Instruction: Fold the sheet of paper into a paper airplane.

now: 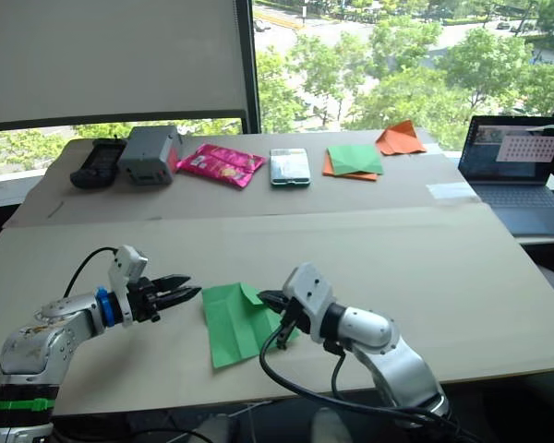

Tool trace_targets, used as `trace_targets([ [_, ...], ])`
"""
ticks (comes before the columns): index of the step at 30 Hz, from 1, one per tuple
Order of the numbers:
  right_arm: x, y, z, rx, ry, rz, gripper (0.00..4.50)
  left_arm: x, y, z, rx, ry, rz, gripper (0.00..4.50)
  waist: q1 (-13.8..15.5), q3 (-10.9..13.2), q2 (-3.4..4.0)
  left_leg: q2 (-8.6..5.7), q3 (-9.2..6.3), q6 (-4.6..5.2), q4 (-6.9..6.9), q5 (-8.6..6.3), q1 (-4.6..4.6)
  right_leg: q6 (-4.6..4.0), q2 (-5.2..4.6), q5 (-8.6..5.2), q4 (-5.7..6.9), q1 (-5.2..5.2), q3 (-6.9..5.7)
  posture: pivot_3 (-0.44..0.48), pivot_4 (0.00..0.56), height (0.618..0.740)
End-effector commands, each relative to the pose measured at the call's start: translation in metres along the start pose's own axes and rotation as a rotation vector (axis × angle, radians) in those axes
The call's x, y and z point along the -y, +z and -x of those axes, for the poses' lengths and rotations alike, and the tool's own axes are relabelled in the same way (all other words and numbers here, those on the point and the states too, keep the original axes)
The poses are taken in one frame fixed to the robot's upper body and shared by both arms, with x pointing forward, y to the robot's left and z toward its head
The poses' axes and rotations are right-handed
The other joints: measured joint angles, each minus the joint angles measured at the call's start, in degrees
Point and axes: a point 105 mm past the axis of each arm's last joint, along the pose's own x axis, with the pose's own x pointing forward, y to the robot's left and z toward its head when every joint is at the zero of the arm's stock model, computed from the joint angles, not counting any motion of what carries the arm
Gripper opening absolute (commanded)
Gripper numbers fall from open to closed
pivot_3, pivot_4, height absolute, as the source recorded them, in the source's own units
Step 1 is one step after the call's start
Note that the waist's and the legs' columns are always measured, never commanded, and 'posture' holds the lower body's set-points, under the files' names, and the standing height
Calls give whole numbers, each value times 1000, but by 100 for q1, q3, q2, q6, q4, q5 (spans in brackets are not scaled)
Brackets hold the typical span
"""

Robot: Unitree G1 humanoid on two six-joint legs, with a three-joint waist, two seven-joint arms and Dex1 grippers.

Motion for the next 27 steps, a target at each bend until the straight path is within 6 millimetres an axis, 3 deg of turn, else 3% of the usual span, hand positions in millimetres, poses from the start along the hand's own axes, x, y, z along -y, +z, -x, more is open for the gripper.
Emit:
trace_targets([
  [1,3,14,0,56,4,46,0,11,9,-6,46,0,-7,3106,41,2,1,0,0,-1,1,-1,-7,0,0,0,-13,-1,-2,0,150,732],
  [9,4,15,0,57,5,43,0,7,-14,-23,25,65,59,3106,-3,1,9,-1,2,-3,8,-2,-12,0,-2,1,-59,-7,-4,0,150,732],
  [15,6,16,0,56,-9,39,0,5,-14,-32,14,67,48,3106,13,-11,30,0,1,-1,6,-1,-8,-1,2,2,-52,-2,-3,0,150,732],
  [18,6,15,1,53,-15,35,0,6,-13,-35,1,53,6,2300,17,-9,27,-1,1,-2,9,-1,-9,-1,1,2,-52,-3,-3,0,150,732],
  [24,6,14,0,52,-22,32,0,6,-11,-37,-25,33,-63,280,11,-9,26,-1,2,-2,9,-1,-9,-1,1,2,-52,-5,-2,0,150,732],
  [25,6,14,0,52,-24,32,0,5,-10,-37,-28,34,-71,31,8,-9,26,-1,2,-2,9,-1,-9,-1,1,2,-52,-5,-2,0,150,732],
  [27,7,12,0,43,-33,32,0,3,-6,-37,-44,35,-121,31,7,-9,26,-1,2,-1,8,-1,-9,-1,1,2,-52,-5,-2,0,150,732],
])
